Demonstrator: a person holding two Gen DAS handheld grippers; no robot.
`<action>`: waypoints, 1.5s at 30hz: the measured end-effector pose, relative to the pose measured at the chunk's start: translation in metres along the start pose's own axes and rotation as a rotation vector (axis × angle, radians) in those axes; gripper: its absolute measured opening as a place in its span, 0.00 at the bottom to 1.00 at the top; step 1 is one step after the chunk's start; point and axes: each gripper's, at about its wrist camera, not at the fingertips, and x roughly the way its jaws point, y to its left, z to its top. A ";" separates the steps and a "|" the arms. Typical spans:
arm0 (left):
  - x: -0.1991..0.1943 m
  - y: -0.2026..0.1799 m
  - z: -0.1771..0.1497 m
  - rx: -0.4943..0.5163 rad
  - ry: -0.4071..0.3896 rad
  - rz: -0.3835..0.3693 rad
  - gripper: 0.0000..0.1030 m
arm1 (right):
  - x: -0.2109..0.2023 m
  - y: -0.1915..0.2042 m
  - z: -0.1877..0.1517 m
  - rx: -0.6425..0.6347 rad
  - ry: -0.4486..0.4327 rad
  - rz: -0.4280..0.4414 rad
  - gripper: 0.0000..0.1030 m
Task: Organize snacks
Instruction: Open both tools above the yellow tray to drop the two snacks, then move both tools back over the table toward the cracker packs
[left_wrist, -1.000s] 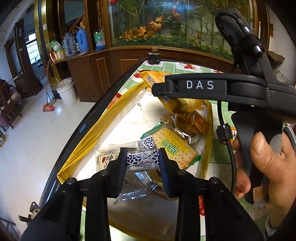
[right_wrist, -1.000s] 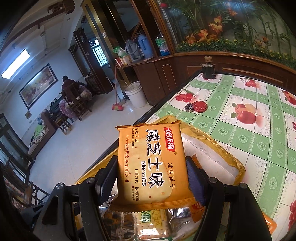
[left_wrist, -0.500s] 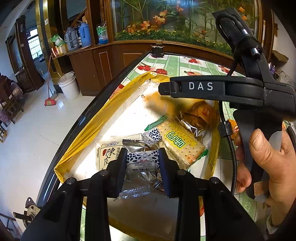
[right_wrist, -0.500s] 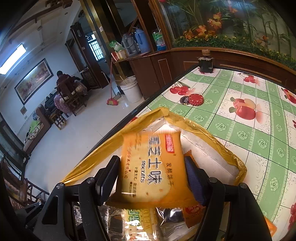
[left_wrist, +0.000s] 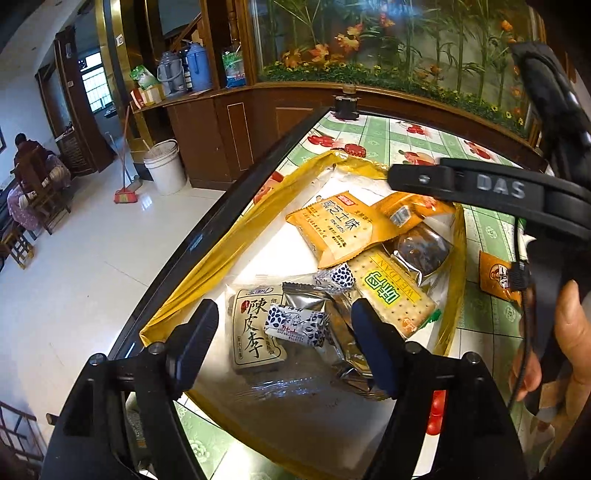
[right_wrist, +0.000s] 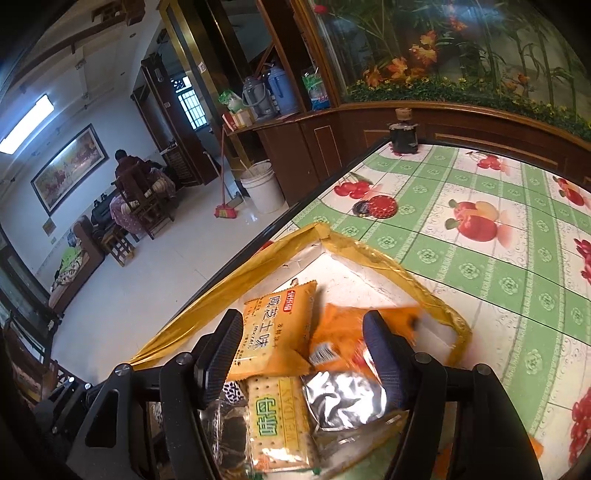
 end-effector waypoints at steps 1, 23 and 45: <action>-0.002 0.000 0.000 -0.003 -0.002 0.001 0.75 | -0.006 -0.003 -0.002 0.005 -0.008 -0.005 0.67; -0.038 -0.058 0.005 0.061 -0.066 -0.052 0.82 | -0.129 -0.094 -0.056 0.158 -0.101 -0.135 0.74; -0.021 -0.154 0.005 0.197 -0.027 -0.176 0.82 | -0.209 -0.204 -0.122 0.295 -0.114 -0.347 0.80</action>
